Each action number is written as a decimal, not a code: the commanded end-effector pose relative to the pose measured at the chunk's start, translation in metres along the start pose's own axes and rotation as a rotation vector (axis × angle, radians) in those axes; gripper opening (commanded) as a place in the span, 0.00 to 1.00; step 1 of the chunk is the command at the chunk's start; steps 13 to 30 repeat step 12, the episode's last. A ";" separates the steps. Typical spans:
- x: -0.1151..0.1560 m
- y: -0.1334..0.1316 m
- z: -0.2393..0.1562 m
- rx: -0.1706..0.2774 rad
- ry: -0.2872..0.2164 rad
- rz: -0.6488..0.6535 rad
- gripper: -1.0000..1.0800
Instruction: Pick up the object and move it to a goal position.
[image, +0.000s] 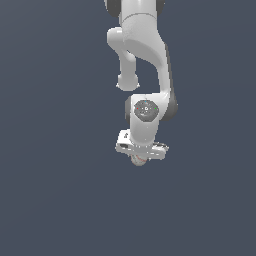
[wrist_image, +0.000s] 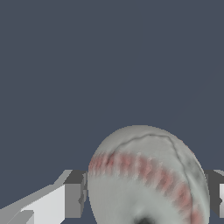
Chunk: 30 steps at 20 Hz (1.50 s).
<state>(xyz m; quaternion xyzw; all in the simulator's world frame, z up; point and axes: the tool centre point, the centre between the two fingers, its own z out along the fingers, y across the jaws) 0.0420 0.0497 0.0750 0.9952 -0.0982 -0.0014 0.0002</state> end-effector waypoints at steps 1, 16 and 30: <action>-0.008 -0.003 -0.006 0.001 0.002 0.000 0.00; -0.020 -0.009 -0.014 0.001 0.003 0.000 0.00; -0.020 -0.009 -0.014 0.001 0.003 0.000 0.00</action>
